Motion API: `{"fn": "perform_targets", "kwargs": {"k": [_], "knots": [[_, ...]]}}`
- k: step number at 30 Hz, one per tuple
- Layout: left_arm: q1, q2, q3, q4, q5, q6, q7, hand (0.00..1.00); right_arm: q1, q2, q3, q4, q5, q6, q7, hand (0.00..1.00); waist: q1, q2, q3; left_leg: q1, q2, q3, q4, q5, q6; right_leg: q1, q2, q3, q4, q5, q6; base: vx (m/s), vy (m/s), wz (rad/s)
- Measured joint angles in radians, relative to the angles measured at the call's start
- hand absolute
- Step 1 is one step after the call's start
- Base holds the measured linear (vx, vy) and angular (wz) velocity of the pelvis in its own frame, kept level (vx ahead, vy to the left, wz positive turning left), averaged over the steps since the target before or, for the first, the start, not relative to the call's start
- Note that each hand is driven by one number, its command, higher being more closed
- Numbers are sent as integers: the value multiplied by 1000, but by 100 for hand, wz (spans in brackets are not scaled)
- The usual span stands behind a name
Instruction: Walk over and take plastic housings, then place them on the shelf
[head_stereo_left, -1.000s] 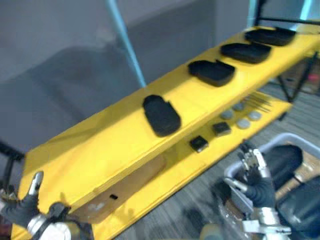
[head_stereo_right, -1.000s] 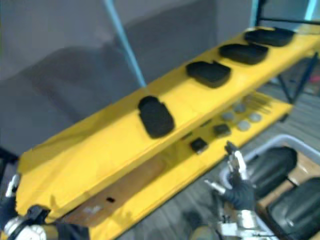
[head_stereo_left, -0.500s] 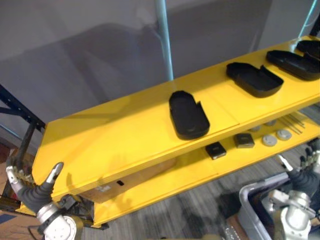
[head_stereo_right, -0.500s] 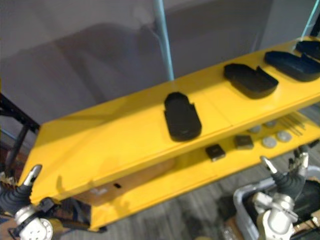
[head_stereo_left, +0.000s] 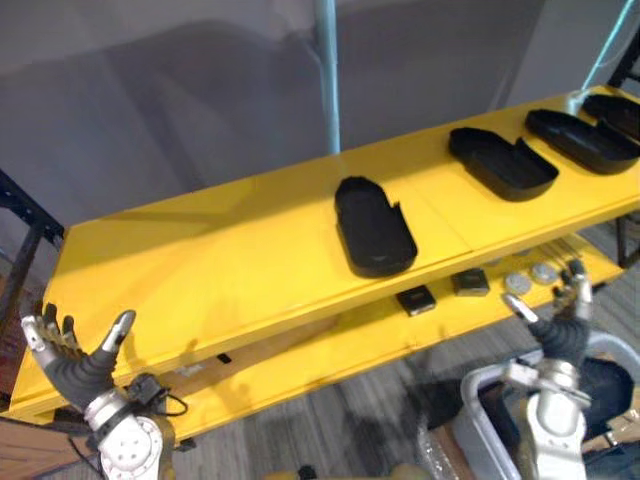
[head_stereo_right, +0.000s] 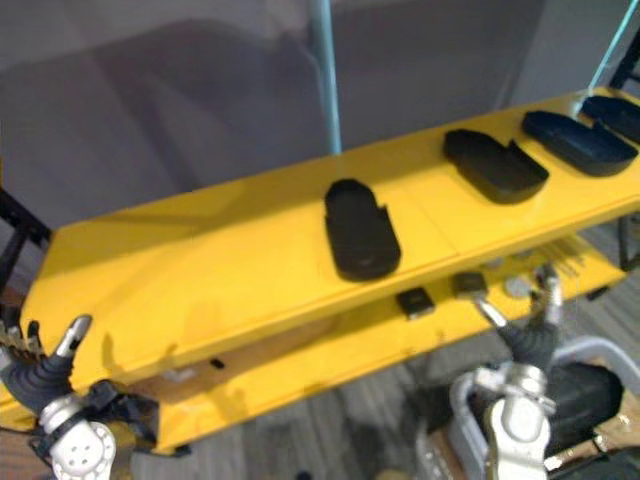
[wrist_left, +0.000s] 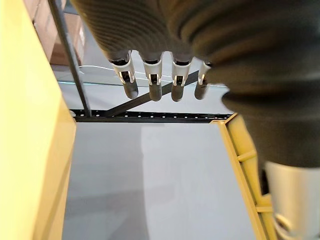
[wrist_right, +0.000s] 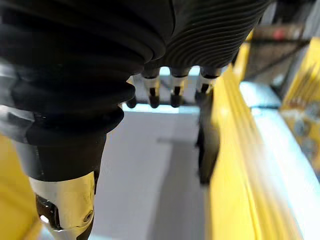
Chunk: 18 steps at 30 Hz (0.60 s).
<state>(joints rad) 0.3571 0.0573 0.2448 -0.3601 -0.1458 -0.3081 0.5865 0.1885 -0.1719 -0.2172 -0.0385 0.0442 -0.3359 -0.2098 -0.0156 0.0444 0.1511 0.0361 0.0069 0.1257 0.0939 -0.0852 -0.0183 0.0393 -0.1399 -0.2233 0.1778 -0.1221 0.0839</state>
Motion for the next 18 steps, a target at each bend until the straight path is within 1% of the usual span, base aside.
{"fn": "perform_targets", "kwargs": {"k": [1,2,8,12,13,15,17,18], "knots": [[-5,-1,-6,0,0,0,0,0,-6,0,17,17,0,0,3,0,2,-3,1,-1,-2,-9,-3,2,-1,2,-1,-10,-2,0,0,19,-9,19],[-10,-25,-33,77,-2,8,-22,0,-75,14,55,124,0,-1,-72,0,7,-24,-42,53,-25,-70,-154,77,-7,68,-15,-77,-65,17,6,16,-5,11],[-14,-25,-32,76,-5,8,-26,0,-73,14,46,118,5,0,-71,0,5,-24,-42,54,-25,-70,-153,77,-6,68,-16,-77,-64,19,5,0,0,0],[-37,-25,-29,61,-21,5,-65,0,-61,41,-5,40,63,1,-72,0,5,-24,-41,51,-28,-74,-153,78,-5,68,-17,-77,-64,21,6,-5,4,3],[-50,-26,-27,48,-49,3,-81,0,-53,51,-26,2,73,1,-74,0,5,-25,-41,49,-30,-81,-154,78,-4,69,-18,-77,-63,21,6,-10,14,13],[-60,-26,-25,26,-56,-6,-101,0,-41,70,-51,-63,90,1,-79,0,2,-26,-40,47,-31,-91,-156,78,-4,70,-18,-76,-60,21,6,-9,15,14],[-80,-27,-22,-5,-109,-23,-130,0,-41,80,-72,-146,100,-6,-84,0,3,-29,-38,40,-31,-101,-157,77,-4,70,-17,-75,-59,21,6,-8,15,18],[-95,-27,-23,-12,-152,-29,-141,0,-45,80,-73,-180,99,-23,-96,0,1,-30,-38,34,-32,-116,-158,74,1,70,-17,-73,-59,21,6,-10,25,25]]}}
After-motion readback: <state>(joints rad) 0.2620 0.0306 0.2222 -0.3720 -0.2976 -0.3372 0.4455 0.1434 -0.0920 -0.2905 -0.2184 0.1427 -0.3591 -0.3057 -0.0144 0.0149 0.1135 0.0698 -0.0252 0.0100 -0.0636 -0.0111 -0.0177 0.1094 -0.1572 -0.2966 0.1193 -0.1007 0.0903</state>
